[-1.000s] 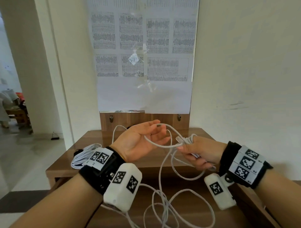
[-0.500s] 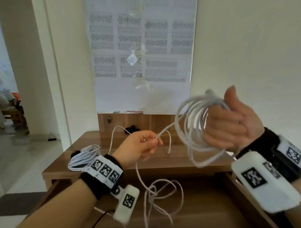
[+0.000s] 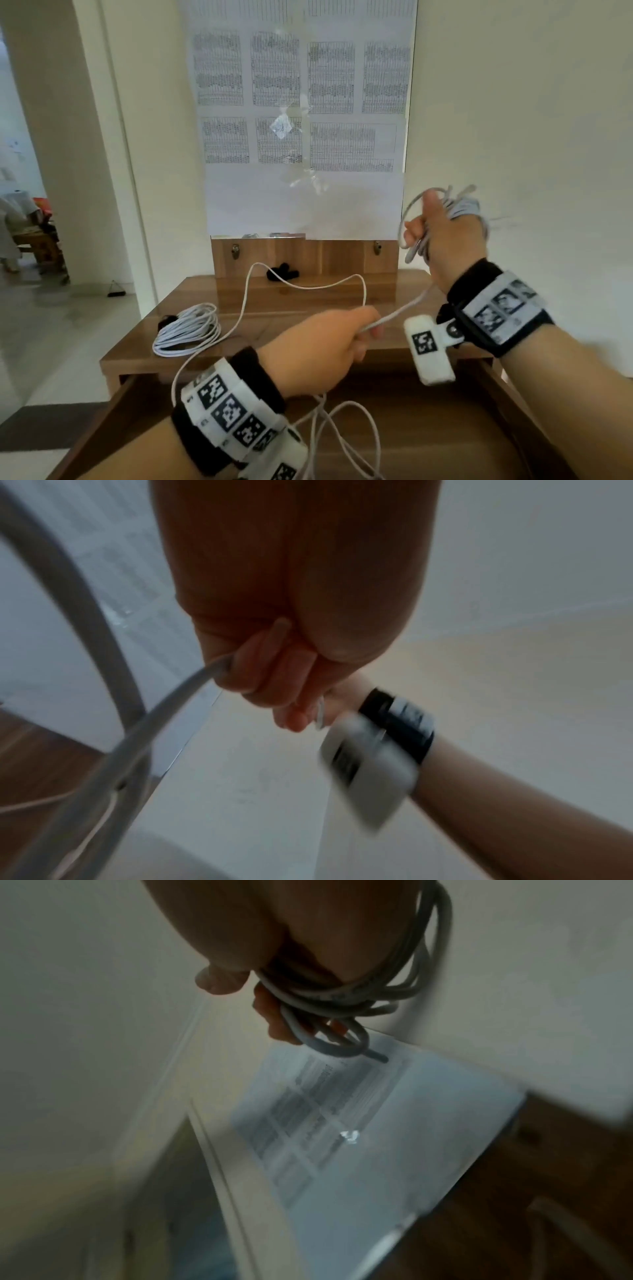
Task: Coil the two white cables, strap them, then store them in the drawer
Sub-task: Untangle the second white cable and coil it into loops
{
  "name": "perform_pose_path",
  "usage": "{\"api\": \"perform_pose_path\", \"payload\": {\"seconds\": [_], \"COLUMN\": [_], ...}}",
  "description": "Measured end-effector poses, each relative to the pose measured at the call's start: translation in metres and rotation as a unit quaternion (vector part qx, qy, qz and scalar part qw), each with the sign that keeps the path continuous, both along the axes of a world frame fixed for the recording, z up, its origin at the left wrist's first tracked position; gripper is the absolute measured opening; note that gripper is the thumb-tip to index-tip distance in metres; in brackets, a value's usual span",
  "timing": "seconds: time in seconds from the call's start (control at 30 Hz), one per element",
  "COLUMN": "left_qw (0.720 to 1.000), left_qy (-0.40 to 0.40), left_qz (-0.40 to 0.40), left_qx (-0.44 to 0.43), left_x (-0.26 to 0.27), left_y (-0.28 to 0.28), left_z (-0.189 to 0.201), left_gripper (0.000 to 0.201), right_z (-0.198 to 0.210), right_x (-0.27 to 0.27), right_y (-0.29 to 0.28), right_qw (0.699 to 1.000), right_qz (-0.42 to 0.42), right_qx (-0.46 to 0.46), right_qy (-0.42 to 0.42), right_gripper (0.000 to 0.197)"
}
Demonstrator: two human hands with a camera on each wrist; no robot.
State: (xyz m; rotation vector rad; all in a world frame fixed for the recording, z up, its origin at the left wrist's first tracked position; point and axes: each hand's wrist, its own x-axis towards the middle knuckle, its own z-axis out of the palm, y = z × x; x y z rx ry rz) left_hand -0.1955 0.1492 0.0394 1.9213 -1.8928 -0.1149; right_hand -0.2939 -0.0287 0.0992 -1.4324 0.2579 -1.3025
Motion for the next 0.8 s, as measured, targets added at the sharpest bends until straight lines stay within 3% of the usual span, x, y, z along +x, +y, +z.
{"api": "perform_pose_path", "payload": {"seconds": [0.07,0.13,0.23,0.37,0.43,0.57,0.6,0.7,0.8], "left_qw": [0.997,0.991,0.983,0.977,0.977,0.958,0.952,0.936,0.967], "left_qy": [-0.058,-0.081,-0.045,0.064,0.101,0.202,0.216,0.284,0.23], "left_qz": [-0.002,0.016,0.052,0.054,0.03,-0.042,-0.059,-0.098,-0.052], "left_qx": [-0.053,-0.102,-0.168,-0.194,-0.183,-0.198,-0.209,-0.182,-0.1], "left_x": [-0.005,-0.001,0.017,0.035,0.037,0.034,0.032,0.024,0.03], "left_y": [-0.002,-0.01,-0.022,-0.027,-0.027,-0.027,-0.029,-0.03,-0.028], "left_z": [0.019,0.034,0.048,0.043,0.033,0.013,0.008,-0.003,-0.016], "left_gripper": [0.017,0.015,0.009,0.013,0.012,0.005,0.002,0.02,0.014], "right_z": [-0.017,-0.029,-0.044,-0.042,-0.033,-0.016,-0.013,-0.001,0.014], "right_x": [0.003,0.004,0.002,-0.02,-0.031,-0.039,-0.039,-0.04,-0.048], "right_y": [0.002,0.003,0.006,0.008,0.005,0.007,0.01,0.016,0.016], "right_qw": [0.969,0.931,0.895,0.772,0.731,0.667,0.662,0.672,0.68], "right_qz": [-0.073,-0.028,0.194,0.44,0.547,0.706,0.721,0.731,0.727], "right_qx": [-0.147,-0.227,-0.202,-0.101,-0.043,0.024,0.029,0.048,0.09], "right_qy": [0.184,0.285,0.347,0.447,0.406,0.237,0.202,0.106,0.0], "right_gripper": [0.056,0.069,0.074,0.05,0.046,0.047,0.046,0.046,0.044]}}
